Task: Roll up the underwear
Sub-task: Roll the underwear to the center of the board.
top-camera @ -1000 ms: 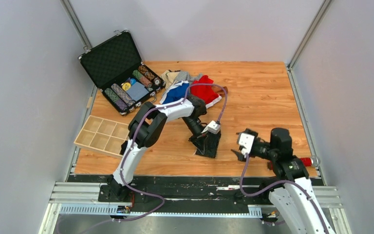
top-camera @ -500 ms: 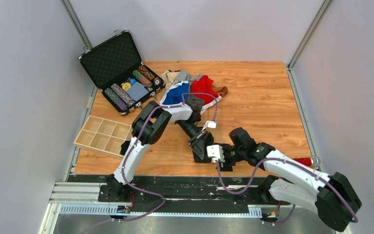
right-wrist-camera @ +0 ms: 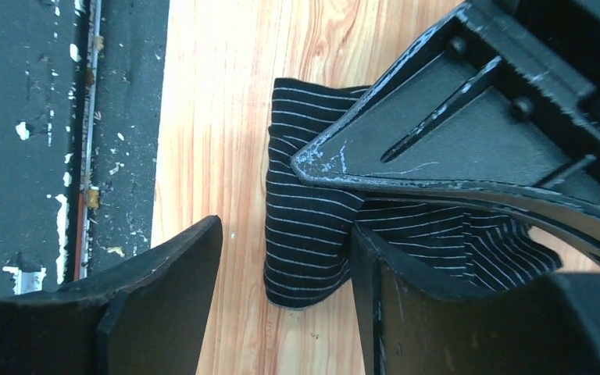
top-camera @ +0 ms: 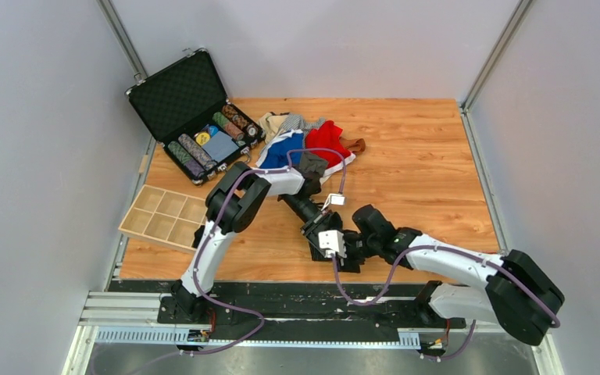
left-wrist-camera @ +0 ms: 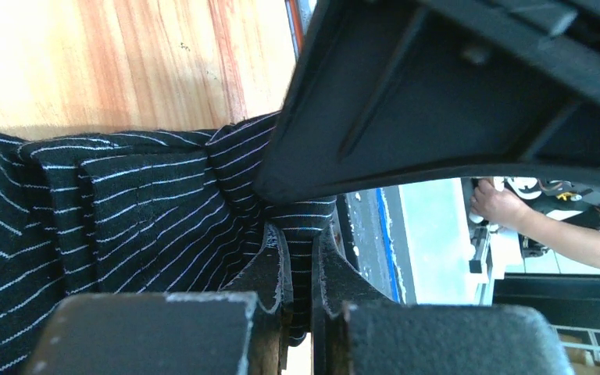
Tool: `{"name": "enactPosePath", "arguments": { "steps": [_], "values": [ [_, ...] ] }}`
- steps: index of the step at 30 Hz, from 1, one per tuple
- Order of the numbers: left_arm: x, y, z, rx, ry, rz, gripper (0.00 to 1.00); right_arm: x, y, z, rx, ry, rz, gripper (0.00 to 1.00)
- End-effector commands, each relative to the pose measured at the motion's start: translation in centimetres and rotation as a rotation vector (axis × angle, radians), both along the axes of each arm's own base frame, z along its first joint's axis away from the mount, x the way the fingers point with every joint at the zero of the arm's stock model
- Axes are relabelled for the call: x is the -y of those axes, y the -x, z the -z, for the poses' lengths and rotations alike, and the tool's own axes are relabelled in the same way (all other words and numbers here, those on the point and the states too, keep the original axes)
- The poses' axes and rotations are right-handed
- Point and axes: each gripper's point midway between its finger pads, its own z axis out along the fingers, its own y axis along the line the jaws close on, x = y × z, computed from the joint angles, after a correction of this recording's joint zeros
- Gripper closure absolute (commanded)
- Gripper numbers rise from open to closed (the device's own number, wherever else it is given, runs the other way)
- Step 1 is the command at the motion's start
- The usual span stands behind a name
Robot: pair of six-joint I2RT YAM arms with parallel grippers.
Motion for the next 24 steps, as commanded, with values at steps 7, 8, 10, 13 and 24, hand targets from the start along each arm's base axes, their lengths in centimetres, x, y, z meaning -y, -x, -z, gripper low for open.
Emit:
{"name": "enactPosePath", "arguments": {
  "steps": [7, 8, 10, 13, 24],
  "values": [
    [-1.6, -1.8, 2.7, 0.187, -0.045, 0.013, 0.98, -1.8, -1.8, 0.9, -0.001, 0.018, -0.006, 0.68],
    [-1.9, -1.9, 2.7, 0.186, -0.049, 0.002, 0.98, -1.8, -1.7, 1.0, -0.012, 0.027, -0.013, 0.78],
    [-2.1, -2.5, 2.6, 0.197, -0.054, -0.028, 0.92, -1.9, -1.3, 1.2, -0.042, 0.045, -0.039, 0.95],
    [-2.5, -4.8, 1.6, 0.261, -0.093, -0.128, 0.68, -1.9, -0.5, 1.3, -0.143, 0.068, -0.064, 1.0],
    [-11.6, -20.9, -12.1, 0.693, -0.272, -1.011, 0.46, -1.2, 0.9, 3.2, -0.681, 0.27, 0.001, 1.0]
  ]
}}
